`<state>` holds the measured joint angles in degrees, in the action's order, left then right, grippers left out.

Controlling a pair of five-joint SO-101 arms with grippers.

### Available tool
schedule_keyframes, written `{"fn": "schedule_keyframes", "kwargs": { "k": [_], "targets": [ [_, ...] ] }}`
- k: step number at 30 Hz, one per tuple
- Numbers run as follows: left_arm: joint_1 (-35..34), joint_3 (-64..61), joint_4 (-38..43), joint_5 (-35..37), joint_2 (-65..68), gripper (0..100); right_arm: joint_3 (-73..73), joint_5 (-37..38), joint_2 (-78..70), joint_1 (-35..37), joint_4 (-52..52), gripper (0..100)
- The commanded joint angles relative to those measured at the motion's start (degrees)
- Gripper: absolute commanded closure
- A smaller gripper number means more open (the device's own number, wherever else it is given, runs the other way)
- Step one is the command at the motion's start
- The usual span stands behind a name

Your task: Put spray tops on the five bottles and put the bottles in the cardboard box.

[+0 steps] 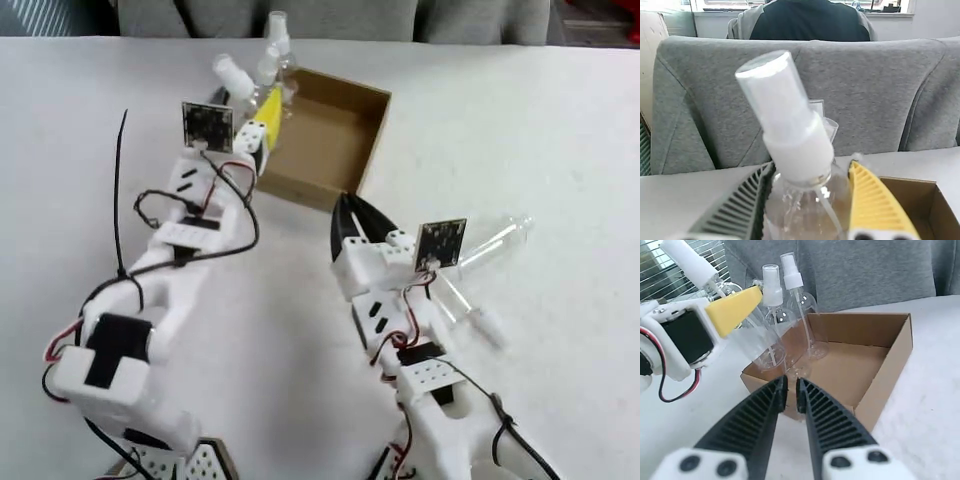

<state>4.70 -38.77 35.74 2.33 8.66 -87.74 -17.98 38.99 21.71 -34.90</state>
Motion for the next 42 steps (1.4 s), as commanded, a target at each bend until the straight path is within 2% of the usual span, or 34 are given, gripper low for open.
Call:
{"fn": "schedule_keyframes", "kwargs": {
  "k": [1, 24, 29, 42],
  "targets": [
    [-1.0, 4.4, 1.9, -0.7, 1.5, 98, 0.3, 0.2, 0.0, 0.7, -1.4, 98.1],
    [-1.3, 4.4, 1.8, -1.0, 4.4, 98, 0.4, 0.2, 0.0, 0.6, 0.9, 98.1],
    [-1.2, 4.4, 1.8, -5.4, 4.7, 98, 0.4, 0.2, 0.0, 0.6, 0.9, 98.1],
    [-2.2, 11.2, 2.3, -5.3, 15.1, 98, 0.4, 0.2, 0.0, 0.3, 0.9, 98.1]
  ]
}}
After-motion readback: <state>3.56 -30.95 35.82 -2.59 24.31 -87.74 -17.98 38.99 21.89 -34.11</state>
